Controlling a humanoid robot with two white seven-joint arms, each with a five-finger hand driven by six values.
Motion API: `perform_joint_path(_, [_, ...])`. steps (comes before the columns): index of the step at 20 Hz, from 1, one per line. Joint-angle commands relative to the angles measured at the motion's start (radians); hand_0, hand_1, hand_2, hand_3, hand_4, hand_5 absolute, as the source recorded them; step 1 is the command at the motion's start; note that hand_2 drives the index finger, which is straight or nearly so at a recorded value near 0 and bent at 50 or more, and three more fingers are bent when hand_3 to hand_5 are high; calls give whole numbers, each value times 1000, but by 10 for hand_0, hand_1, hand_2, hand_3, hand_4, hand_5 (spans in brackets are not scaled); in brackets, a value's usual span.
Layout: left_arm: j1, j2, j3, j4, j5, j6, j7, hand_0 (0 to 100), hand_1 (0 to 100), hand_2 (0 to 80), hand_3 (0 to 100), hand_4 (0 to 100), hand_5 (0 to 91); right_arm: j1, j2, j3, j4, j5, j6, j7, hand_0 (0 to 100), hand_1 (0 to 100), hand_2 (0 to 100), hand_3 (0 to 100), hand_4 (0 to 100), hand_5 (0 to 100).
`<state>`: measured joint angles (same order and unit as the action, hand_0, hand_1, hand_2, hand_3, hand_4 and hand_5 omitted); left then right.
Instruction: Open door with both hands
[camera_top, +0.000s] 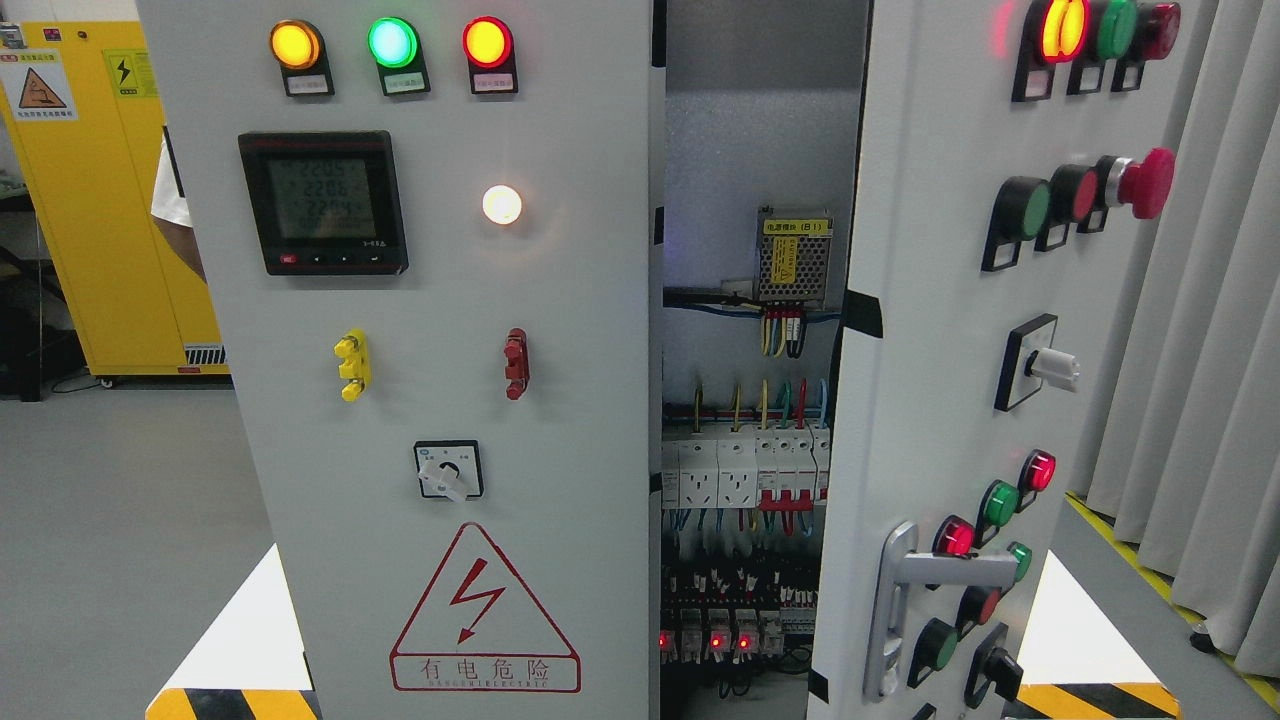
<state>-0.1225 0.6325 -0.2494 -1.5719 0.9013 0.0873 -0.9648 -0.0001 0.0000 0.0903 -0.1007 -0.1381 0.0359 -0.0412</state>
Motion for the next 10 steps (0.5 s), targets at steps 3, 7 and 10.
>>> perform_joint_path(3, [-314,44,-18,-86,115,147,1,120,556,0,0,0,0,-27,-6,0,-1,0,1,0,0,500,40,0,0,0])
perform_joint_path(7, [-437,30,-18,-83,225,313,29,120,556,0,0,0,0,-27,-6,-1,-1,0,1,0,0,500,40,0,0,0])
perform_joint_path(10, [-496,-17,-19,-83,225,350,49,120,556,0,0,0,0,-27,-6,-1,-1,0,1,0,0,500,40,0,0,0])
